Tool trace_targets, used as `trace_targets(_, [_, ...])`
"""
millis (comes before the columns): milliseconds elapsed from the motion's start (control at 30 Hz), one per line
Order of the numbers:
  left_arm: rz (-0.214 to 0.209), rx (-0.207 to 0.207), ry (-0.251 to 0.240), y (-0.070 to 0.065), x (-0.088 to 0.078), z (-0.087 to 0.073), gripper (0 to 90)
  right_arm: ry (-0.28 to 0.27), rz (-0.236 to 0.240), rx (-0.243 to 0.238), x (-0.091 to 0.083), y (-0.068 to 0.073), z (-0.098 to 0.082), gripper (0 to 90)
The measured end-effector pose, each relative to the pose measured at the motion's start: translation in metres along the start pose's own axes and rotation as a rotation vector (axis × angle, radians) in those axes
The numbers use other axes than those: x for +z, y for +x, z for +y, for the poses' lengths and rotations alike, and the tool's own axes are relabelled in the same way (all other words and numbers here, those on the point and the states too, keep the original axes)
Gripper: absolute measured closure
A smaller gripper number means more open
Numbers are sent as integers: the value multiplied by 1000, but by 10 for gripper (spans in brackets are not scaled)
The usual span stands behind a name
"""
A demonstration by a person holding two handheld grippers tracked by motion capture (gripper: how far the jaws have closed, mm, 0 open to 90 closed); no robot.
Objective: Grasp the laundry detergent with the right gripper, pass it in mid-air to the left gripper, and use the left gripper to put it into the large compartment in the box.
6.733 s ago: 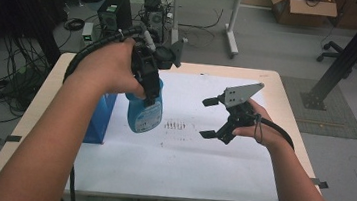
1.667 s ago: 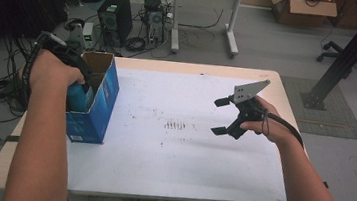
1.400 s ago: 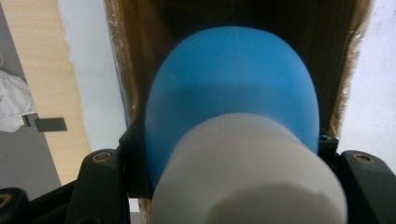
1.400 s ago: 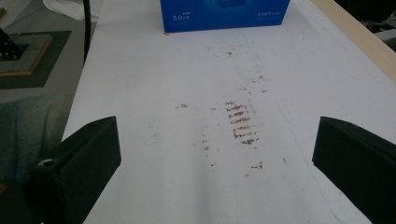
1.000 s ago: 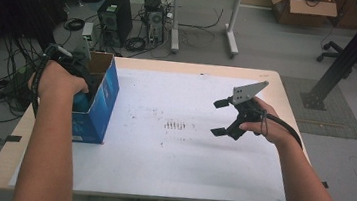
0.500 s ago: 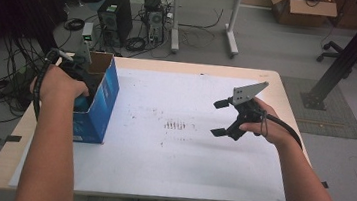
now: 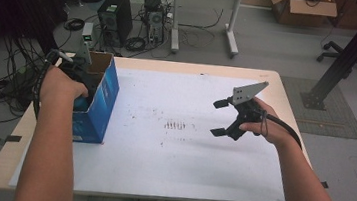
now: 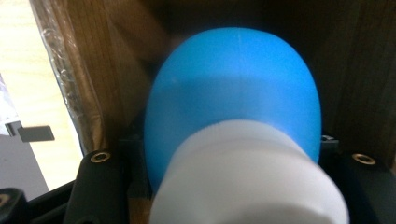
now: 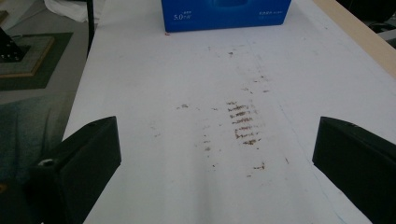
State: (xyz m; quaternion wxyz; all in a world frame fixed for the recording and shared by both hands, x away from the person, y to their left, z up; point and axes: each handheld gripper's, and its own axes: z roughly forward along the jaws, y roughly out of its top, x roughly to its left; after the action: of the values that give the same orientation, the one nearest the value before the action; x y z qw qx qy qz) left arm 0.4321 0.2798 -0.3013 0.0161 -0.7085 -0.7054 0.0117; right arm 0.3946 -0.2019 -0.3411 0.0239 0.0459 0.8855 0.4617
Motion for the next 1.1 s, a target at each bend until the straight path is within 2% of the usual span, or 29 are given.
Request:
trace_targets(567, [-18,-15,0,1,-1,-2,371,-4,-3,2,-2,1,-2,13])
trace_targets(867, [-7,-13,-22,-1,-14,-3,341,-9,1,1,-1,2,-1,14])
trace_targets(967, [-7,-19,-45,-2,-19,-4,333,-10,1,-2,-2,2,0,13])
trace_targets(1100, [-7,-29,-44,-1,-23,-6,315,-13,0,-4,-3,3,0,13])
